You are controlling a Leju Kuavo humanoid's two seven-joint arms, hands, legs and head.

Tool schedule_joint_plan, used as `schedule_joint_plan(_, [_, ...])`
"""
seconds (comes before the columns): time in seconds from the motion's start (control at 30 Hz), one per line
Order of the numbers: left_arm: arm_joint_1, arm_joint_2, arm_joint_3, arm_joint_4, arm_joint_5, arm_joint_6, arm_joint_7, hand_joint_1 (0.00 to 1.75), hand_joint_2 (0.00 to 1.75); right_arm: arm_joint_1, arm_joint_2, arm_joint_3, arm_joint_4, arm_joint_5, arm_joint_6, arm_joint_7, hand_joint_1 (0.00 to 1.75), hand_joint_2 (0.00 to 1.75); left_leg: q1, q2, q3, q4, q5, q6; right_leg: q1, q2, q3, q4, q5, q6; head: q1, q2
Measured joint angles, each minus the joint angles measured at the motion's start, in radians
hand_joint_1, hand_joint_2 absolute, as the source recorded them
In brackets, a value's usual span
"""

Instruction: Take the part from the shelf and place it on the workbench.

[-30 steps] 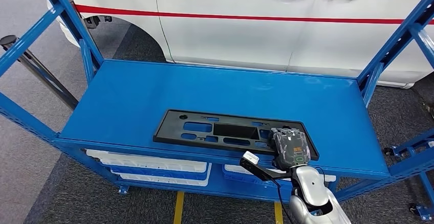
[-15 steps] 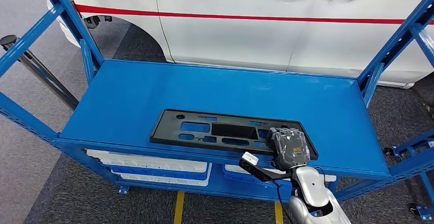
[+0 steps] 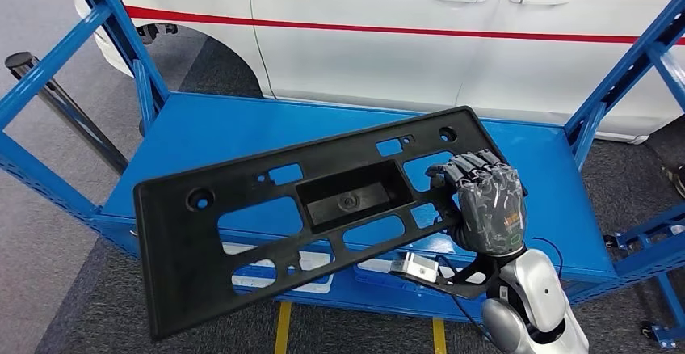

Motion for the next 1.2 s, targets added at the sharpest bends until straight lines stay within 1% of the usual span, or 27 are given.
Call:
schedule_joint_plan(0.07, [0.001, 0.000, -0.004, 0.000, -0.002, 0.000, 0.001, 0.00, 1.75, 0.004, -0.010, 0.000, -0.004, 0.008, -0.008, -0.003, 1.75, 1.75, 0.000, 0.002, -0.010, 0.003, 0.004, 0.005, -0.002, 0.000, -0.053, 0.128, -0.064, 0.005, 0.000, 0.000])
schedule_joint_plan(0.1, [0.001, 0.000, -0.006, 0.000, -0.003, 0.000, 0.002, 0.00, 1.75, 0.006, -0.014, 0.001, -0.004, 0.014, -0.010, -0.003, 1.75, 1.75, 0.000, 0.003, -0.015, 0.008, 0.004, 0.005, -0.004, 0.000, -0.071, 0.175, -0.076, 0.008, 0.000, 0.000])
schedule_joint_plan(0.13, [0.001, 0.000, -0.008, 0.000, -0.004, 0.000, 0.003, 0.00, 1.75, 0.007, -0.017, 0.001, -0.004, 0.020, -0.012, -0.003, 1.75, 1.75, 0.001, 0.003, -0.019, 0.014, 0.003, 0.004, -0.007, -0.001, -0.072, 0.186, -0.067, 0.011, 0.000, 0.000])
schedule_joint_plan(0.17, [0.001, 0.000, -0.010, 0.000, -0.005, 0.000, 0.005, 0.00, 1.75, 0.008, -0.021, 0.002, -0.004, 0.025, -0.013, -0.003, 1.75, 1.75, 0.002, 0.002, -0.023, 0.020, 0.001, 0.001, -0.010, -0.002, -0.054, 0.159, -0.042, 0.014, 0.000, 0.000])
schedule_joint_plan(0.2, [0.000, 0.000, -0.012, 0.000, -0.006, 0.000, 0.006, 0.00, 1.75, 0.008, -0.024, 0.003, -0.005, 0.030, -0.014, -0.003, 1.75, 1.75, 0.003, 0.001, -0.026, 0.029, -0.003, -0.003, -0.014, -0.003, -0.022, 0.100, -0.009, 0.016, 0.000, 0.000])
schedule_joint_plan(0.23, [0.000, 0.000, -0.014, 0.000, -0.008, 0.000, 0.008, 0.00, 1.75, 0.008, -0.027, 0.005, -0.006, 0.034, -0.015, -0.003, 1.75, 1.75, 0.003, 0.000, -0.032, 0.038, -0.008, -0.009, -0.016, -0.004, 0.013, 0.040, 0.011, 0.017, 0.000, 0.000])
schedule_joint_plan(0.3, [-0.001, 0.001, -0.018, 0.000, -0.010, 0.000, 0.012, 0.00, 1.75, 0.009, -0.033, 0.008, -0.011, 0.039, -0.017, -0.003, 1.75, 1.75, 0.002, -0.003, -0.044, 0.055, -0.016, -0.021, -0.012, -0.003, 0.049, -0.031, 0.022, 0.008, 0.000, 0.000])
schedule_joint_plan(0.33, [-0.001, 0.001, -0.021, 0.000, -0.011, 0.000, 0.014, 0.00, 1.75, 0.010, -0.035, 0.009, -0.015, 0.040, -0.018, -0.003, 1.75, 1.75, 0.000, -0.004, -0.050, 0.060, -0.016, -0.026, -0.009, -0.002, 0.049, -0.035, 0.016, 0.001, 0.000, 0.000])
schedule_joint_plan(0.43, [-0.001, 0.003, -0.028, 0.000, -0.013, -0.001, 0.024, 0.00, 1.75, 0.013, -0.041, 0.011, -0.025, 0.039, -0.018, -0.003, 1.75, 1.75, 0.001, -0.004, -0.060, 0.077, -0.027, -0.041, -0.011, -0.004, 0.038, -0.043, 0.024, -0.021, 0.000, 0.000])
schedule_joint_plan(0.5, [-0.001, 0.004, -0.032, 0.000, -0.017, -0.005, 0.033, 0.00, 1.75, 0.016, -0.045, 0.014, -0.035, 0.038, -0.017, -0.003, 1.75, 1.75, 0.003, -0.003, -0.089, 0.146, -0.084, -0.051, -0.013, -0.007, 0.030, -0.050, 0.034, -0.035, 0.000, 0.000])
schedule_joint_plan(0.57, [-0.001, 0.005, -0.036, 0.000, -0.021, -0.010, 0.040, 0.00, 1.75, 0.023, -0.049, 0.018, -0.046, 0.038, -0.015, -0.003, 1.75, 1.75, 0.004, -0.003, -0.135, 0.265, -0.154, -0.058, -0.010, -0.011, 0.016, -0.050, 0.044, -0.042, -0.001, 0.000])
schedule_joint_plan(0.6, [-0.001, 0.006, -0.039, 0.000, -0.022, -0.012, 0.043, 0.00, 1.75, 0.029, -0.051, 0.020, -0.050, 0.038, -0.014, -0.002, 1.75, 1.75, 0.005, -0.003, -0.150, 0.308, -0.171, -0.060, -0.009, -0.012, 0.008, -0.048, 0.049, -0.042, -0.001, 0.000])
schedule_joint_plan(0.63, [0.000, 0.007, -0.041, 0.000, -0.023, -0.014, 0.046, 0.00, 1.75, 0.035, -0.053, 0.023, -0.054, 0.038, -0.013, -0.002, 1.75, 1.75, 0.005, -0.003, -0.147, 0.318, -0.166, -0.060, -0.008, -0.013, 0.000, -0.046, 0.054, -0.042, -0.001, 0.000])
schedule_joint_plan(0.67, [0.000, 0.007, -0.044, 0.000, -0.025, -0.016, 0.049, 0.00, 1.75, 0.041, -0.056, 0.025, -0.059, 0.039, -0.013, -0.001, 1.75, 1.75, 0.005, -0.003, -0.128, 0.292, -0.144, -0.058, -0.008, -0.013, -0.008, -0.045, 0.060, -0.040, -0.001, 0.000])
schedule_joint_plan(0.7, [0.001, 0.008, -0.047, 0.000, -0.027, -0.017, 0.053, 0.00, 1.75, 0.047, -0.059, 0.028, -0.064, 0.039, -0.013, -0.001, 1.75, 1.75, 0.005, -0.003, -0.091, 0.233, -0.112, -0.056, -0.008, -0.013, -0.015, -0.043, 0.066, -0.038, -0.001, 0.000])
schedule_joint_plan(0.77, [0.001, 0.012, -0.053, 0.000, -0.028, -0.020, 0.063, 0.00, 1.75, 0.057, -0.063, 0.036, -0.078, 0.048, -0.012, 0.000, 1.75, 1.75, 0.002, -0.003, -0.018, 0.102, -0.069, -0.049, -0.007, -0.012, -0.025, -0.043, 0.081, -0.029, -0.001, 0.000])
schedule_joint_plan(0.8, [0.002, 0.015, -0.055, 0.000, -0.027, -0.025, 0.068, 0.00, 1.75, 0.060, -0.063, 0.043, -0.083, 0.059, -0.011, 0.002, 1.75, 1.75, 0.000, -0.004, 0.001, 0.063, -0.059, -0.046, -0.007, -0.012, -0.027, -0.045, 0.089, -0.023, -0.001, 0.000])
schedule_joint_plan(0.83, [0.002, 0.020, -0.056, 0.000, -0.025, -0.032, 0.073, 0.00, 1.75, 0.060, -0.061, 0.054, -0.086, 0.075, -0.009, 0.007, 1.75, 1.75, -0.003, -0.005, 0.004, 0.046, -0.056, -0.042, -0.008, -0.012, -0.027, -0.048, 0.098, -0.016, 0.000, 0.000])
schedule_joint_plan(0.9, [0.004, 0.037, -0.056, -0.001, -0.022, -0.056, 0.083, 0.00, 1.75, 0.052, -0.047, 0.087, -0.082, 0.114, -0.005, 0.025, 1.75, 1.75, -0.002, -0.004, -0.008, 0.041, -0.037, -0.032, -0.009, -0.011, -0.028, -0.058, 0.115, -0.003, 0.000, 0.000])
schedule_joint_plan(0.93, [0.004, 0.047, -0.056, -0.001, -0.021, -0.069, 0.086, 0.00, 1.75, 0.043, -0.036, 0.107, -0.075, 0.130, -0.003, 0.038, 1.75, 1.75, -0.001, -0.001, -0.015, 0.038, -0.026, -0.025, -0.009, -0.010, -0.033, -0.056, 0.108, 0.001, 0.000, 0.000])
schedule_joint_plan(0.97, [0.003, 0.057, -0.057, -0.002, -0.021, -0.080, 0.088, 0.00, 1.75, 0.031, -0.025, 0.129, -0.066, 0.141, -0.001, 0.050, 1.75, 1.75, 0.001, 0.001, -0.026, 0.034, -0.012, -0.017, -0.009, -0.008, -0.042, -0.039, 0.081, 0.004, 0.001, 0.000])
schedule_joint_plan(1.0, [0.003, 0.065, -0.057, -0.002, -0.021, -0.089, 0.090, 0.00, 1.75, 0.019, -0.015, 0.149, -0.057, 0.148, -0.001, 0.062, 1.75, 1.75, 0.003, 0.004, -0.038, 0.032, 0.002, -0.010, -0.010, -0.007, -0.056, -0.001, 0.035, 0.005, 0.001, 0.000])
schedule_joint_plan(1.07, [0.002, 0.080, -0.058, -0.004, -0.027, -0.101, 0.095, 0.00, 1.75, -0.004, 0.002, 0.183, -0.039, 0.152, 0.000, 0.077, 1.75, 1.75, 0.000, 0.006, -0.069, 0.034, 0.026, -0.003, -0.010, -0.007, -0.084, 0.120, -0.067, 0.006, 0.001, 0.000])
schedule_joint_plan(1.1, [0.003, 0.087, -0.061, -0.005, -0.032, -0.107, 0.098, 0.00, 1.75, -0.013, 0.008, 0.197, -0.030, 0.152, 0.001, 0.081, 1.75, 1.75, -0.001, 0.006, -0.086, 0.035, 0.037, -0.003, -0.010, -0.007, -0.089, 0.175, -0.089, 0.007, 0.001, 0.000])
schedule_joint_plan(1.13, [0.003, 0.093, -0.064, -0.006, -0.039, -0.113, 0.102, 0.00, 1.75, -0.021, 0.014, 0.207, -0.021, 0.152, 0.001, 0.083, 1.75, 1.75, -0.003, 0.006, -0.102, 0.038, 0.048, -0.003, -0.009, -0.007, -0.082, 0.206, -0.087, 0.006, 0.001, 0.000])
schedule_joint_plan(1.17, [0.004, 0.098, -0.069, -0.006, -0.045, -0.119, 0.105, 0.00, 1.75, -0.028, 0.017, 0.216, -0.014, 0.152, 0.001, 0.085, 1.75, 1.75, -0.005, 0.006, -0.119, 0.042, 0.058, -0.004, -0.008, -0.007, -0.058, 0.203, -0.065, 0.004, 0.001, 0.000])
schedule_joint_plan(1.2, [0.004, 0.102, -0.073, -0.007, -0.049, -0.122, 0.108, 0.00, 1.75, -0.034, 0.020, 0.222, -0.007, 0.152, 0.002, 0.086, 1.75, 1.75, -0.007, 0.005, -0.134, 0.047, 0.066, -0.006, -0.005, -0.007, -0.018, 0.167, -0.038, -0.001, 0.000, 0.000])
